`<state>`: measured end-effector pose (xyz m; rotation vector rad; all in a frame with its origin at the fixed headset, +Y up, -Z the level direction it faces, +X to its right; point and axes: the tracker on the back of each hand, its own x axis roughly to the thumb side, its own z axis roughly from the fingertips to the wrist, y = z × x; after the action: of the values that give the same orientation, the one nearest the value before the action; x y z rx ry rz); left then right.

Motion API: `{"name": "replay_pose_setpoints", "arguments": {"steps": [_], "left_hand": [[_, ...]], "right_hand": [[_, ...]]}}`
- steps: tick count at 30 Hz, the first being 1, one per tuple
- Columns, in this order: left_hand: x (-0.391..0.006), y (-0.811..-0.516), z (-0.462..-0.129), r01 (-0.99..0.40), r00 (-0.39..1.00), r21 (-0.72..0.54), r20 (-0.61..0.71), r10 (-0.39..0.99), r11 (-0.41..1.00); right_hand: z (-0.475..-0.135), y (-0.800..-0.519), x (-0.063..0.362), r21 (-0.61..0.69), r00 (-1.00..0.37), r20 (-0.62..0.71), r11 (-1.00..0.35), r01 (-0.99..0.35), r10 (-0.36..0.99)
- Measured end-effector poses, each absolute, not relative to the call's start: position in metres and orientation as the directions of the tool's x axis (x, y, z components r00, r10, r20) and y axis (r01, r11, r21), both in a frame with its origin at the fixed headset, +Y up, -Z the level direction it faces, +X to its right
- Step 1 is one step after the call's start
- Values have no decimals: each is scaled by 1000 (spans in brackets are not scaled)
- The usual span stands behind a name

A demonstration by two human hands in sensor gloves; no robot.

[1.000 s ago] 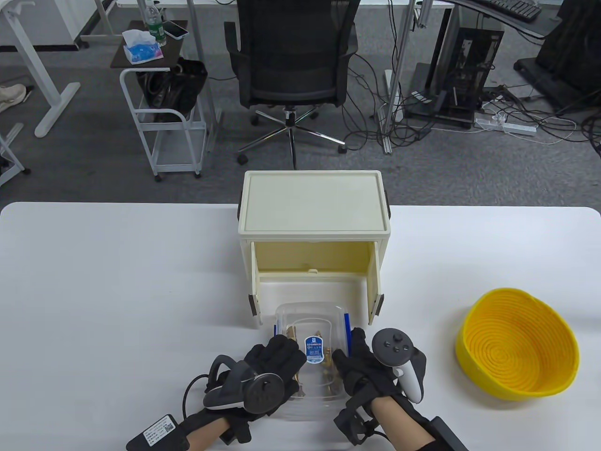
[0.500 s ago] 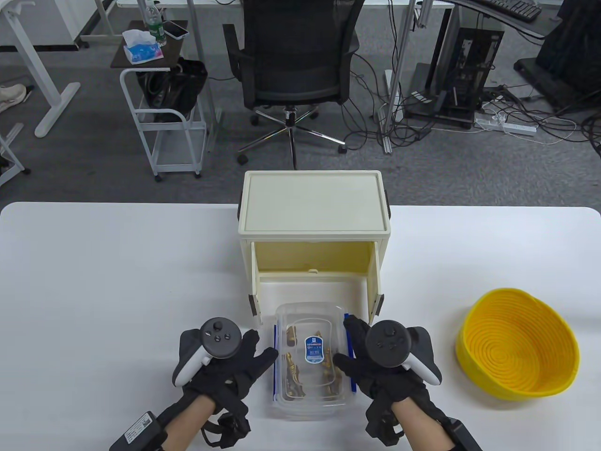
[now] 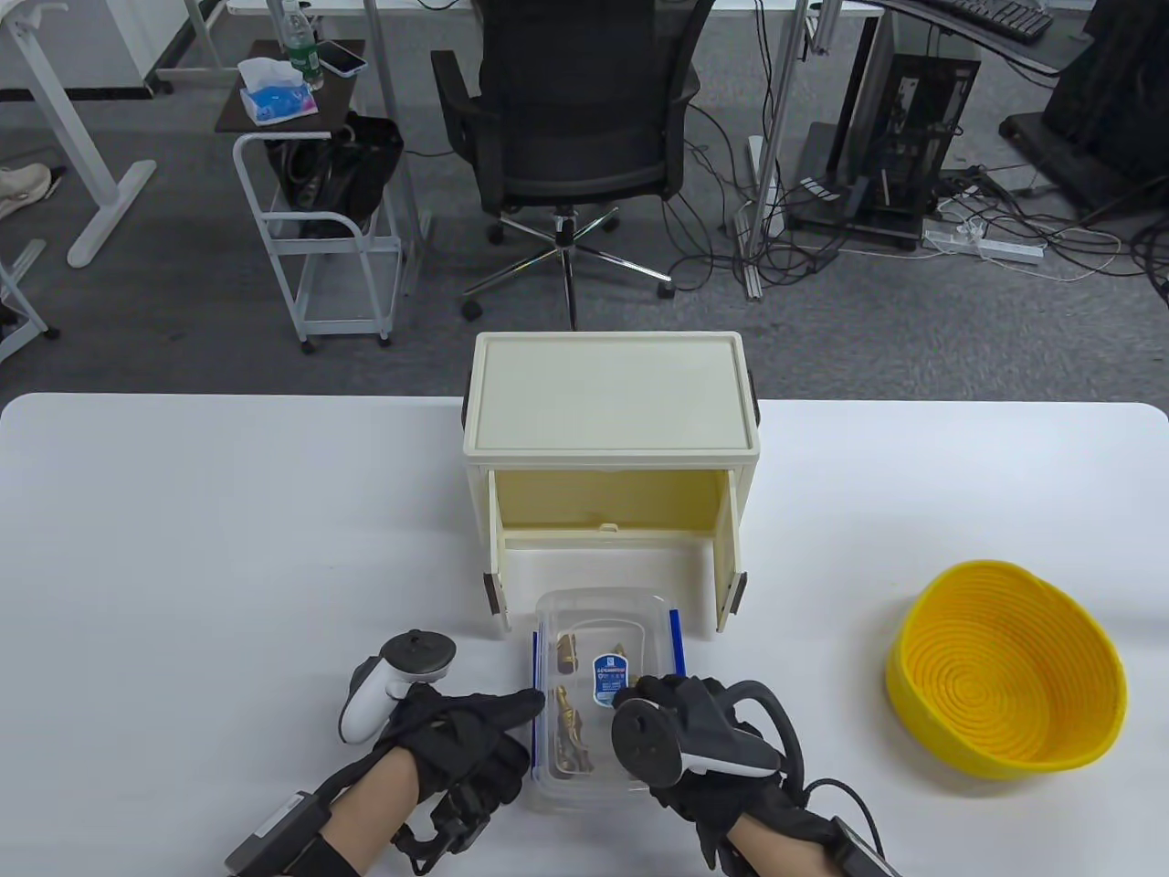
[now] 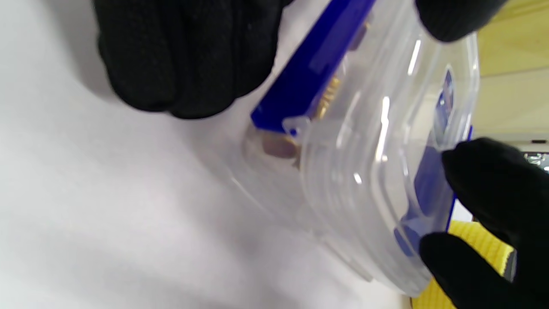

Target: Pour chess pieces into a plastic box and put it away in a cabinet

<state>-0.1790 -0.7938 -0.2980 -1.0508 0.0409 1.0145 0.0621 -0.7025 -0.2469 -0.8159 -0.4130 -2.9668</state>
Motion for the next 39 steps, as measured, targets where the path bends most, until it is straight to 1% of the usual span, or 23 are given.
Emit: {"name": "replay_pose_setpoints", "arguments": {"steps": [2, 3, 5, 10, 14, 21, 23, 29, 34, 39], "left_hand": [[-175, -794, -296, -696, 608, -698, -449, 654, 168], [-173, -794, -296, -689, 634, -688, -417, 651, 230], [-173, -794, -295, -676, 661, -677, -384, 644, 291], [-175, -797, -297, -672, 663, -681, -375, 648, 293], [-175, -797, -297, -663, 678, -676, -360, 641, 322], [-175, -791, -298, -618, 740, -657, -303, 600, 431], [-173, -786, -297, -596, 765, -634, -261, 589, 493], [-164, -776, -292, -533, 815, -583, -160, 556, 613], [-157, -767, -287, -444, 876, -497, -65, 478, 745], [-149, -765, -283, -393, 899, -425, 8, 438, 815]], "right_hand": [[-247, -703, 62, 235, -859, 511, -966, 105, 31], [-247, -703, 63, 229, -858, 513, -968, 102, 30], [-247, -703, 63, 218, -856, 516, -971, 95, 32], [-248, -704, 66, 206, -854, 519, -976, 76, 43], [-248, -704, 66, 199, -853, 520, -977, 77, 39], [-249, -704, 67, 191, -852, 522, -979, 73, 38], [-249, -704, 67, 191, -852, 523, -979, 69, 42], [-249, -704, 67, 186, -849, 527, -980, 74, 35], [-250, -705, 67, 184, -849, 526, -981, 67, 41], [-251, -705, 68, 183, -849, 526, -982, 54, 52]]}}
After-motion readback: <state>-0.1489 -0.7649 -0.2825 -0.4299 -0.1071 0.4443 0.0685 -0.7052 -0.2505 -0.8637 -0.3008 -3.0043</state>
